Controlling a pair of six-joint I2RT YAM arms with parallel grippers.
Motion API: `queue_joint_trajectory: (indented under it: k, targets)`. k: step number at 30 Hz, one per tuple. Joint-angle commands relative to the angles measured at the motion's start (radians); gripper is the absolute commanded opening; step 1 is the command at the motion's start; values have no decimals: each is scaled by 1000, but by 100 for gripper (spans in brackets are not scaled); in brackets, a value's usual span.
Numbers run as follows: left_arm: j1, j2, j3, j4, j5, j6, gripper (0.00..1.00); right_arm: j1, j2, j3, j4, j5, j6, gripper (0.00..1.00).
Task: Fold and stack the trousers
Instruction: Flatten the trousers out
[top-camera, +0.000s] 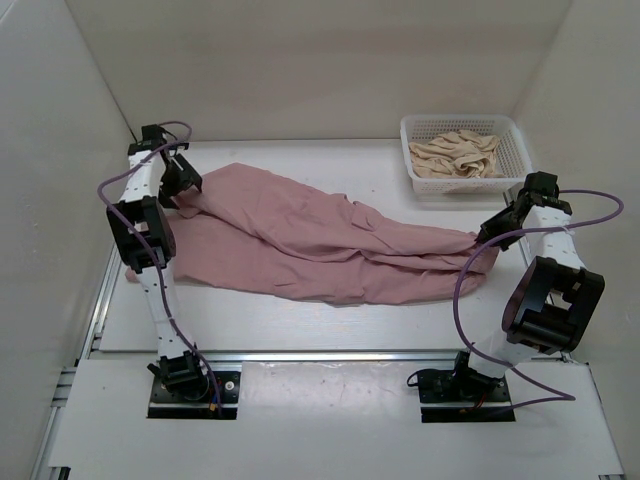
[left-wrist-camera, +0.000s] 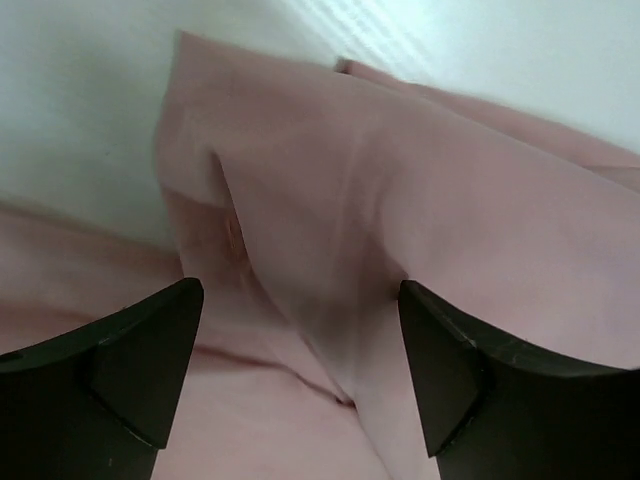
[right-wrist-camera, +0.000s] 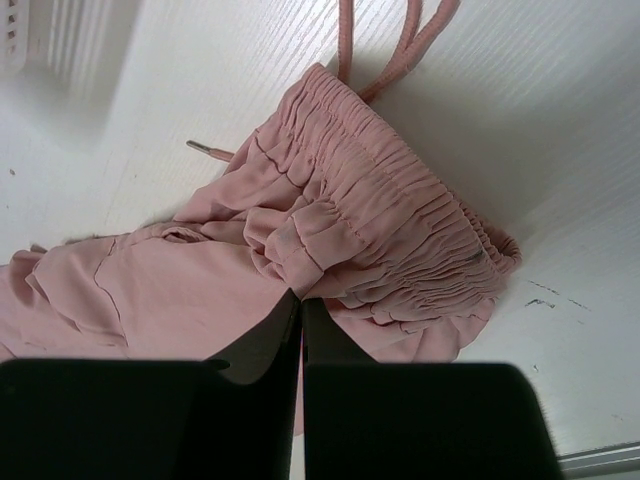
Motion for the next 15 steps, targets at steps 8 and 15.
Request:
queue_joint_trajectory:
  k: [8,15]
  targets:
    - [-3,49,175,-50,33,-19,10,-3,3,37,-20,-10,-40,0]
    - [-3,-2,414,-50,86,-19,10,-3,12,37,-20,-10,-40,0]
